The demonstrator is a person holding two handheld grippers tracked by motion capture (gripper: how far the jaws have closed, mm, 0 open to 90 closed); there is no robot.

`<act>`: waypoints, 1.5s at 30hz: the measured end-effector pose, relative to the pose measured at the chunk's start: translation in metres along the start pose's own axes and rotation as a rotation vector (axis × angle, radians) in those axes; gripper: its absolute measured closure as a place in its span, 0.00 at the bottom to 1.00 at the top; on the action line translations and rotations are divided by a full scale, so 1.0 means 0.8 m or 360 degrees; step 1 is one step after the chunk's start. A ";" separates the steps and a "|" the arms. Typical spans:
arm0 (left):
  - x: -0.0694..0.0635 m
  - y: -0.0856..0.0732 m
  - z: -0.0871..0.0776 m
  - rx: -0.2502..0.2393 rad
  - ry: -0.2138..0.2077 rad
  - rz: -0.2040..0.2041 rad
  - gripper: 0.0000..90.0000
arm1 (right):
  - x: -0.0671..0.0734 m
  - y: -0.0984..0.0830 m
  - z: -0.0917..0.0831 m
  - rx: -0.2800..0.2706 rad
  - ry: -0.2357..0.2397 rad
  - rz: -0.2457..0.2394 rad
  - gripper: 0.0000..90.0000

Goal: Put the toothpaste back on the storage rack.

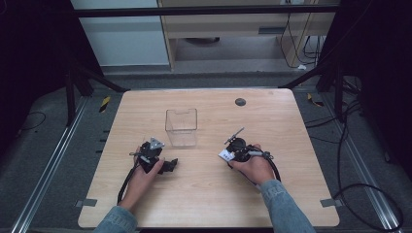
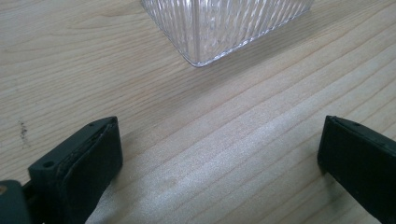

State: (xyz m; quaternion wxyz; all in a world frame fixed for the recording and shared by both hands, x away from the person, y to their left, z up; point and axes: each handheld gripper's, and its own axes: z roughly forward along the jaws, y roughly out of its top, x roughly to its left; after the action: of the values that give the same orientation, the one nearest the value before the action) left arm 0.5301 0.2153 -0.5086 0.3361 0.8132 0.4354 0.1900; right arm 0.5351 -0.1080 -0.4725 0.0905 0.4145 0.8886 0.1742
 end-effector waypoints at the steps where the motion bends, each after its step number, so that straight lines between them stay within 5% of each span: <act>1: 0.000 0.000 0.000 0.0000 0.0000 0.0000 0.00 | -0.001 0.000 0.000 0.0000 0.0004 -0.0007 0.62; 14: 0.000 0.000 0.000 0.0000 0.0001 0.0000 0.00 | 0.001 0.001 -0.007 0.0001 -0.0044 -0.0055 0.81; 20: 0.000 0.000 0.000 0.0000 0.0001 0.0000 0.00 | -0.003 -0.003 -0.014 -0.0053 -0.0028 -0.0011 0.86; 34: 0.000 0.000 0.000 0.0000 0.0001 0.0000 0.00 | -0.015 0.010 -0.051 -0.0174 -0.0019 0.0062 0.88; 45: 0.000 0.000 0.000 0.0001 0.0001 0.0001 0.00 | -0.020 0.012 -0.058 -0.0231 -0.0011 0.0095 0.88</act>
State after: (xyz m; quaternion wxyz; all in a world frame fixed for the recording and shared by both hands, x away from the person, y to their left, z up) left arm 0.5303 0.2153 -0.5086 0.3358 0.8134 0.4353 0.1902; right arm 0.5383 -0.1256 -0.4258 0.1181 0.4336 0.8606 0.2394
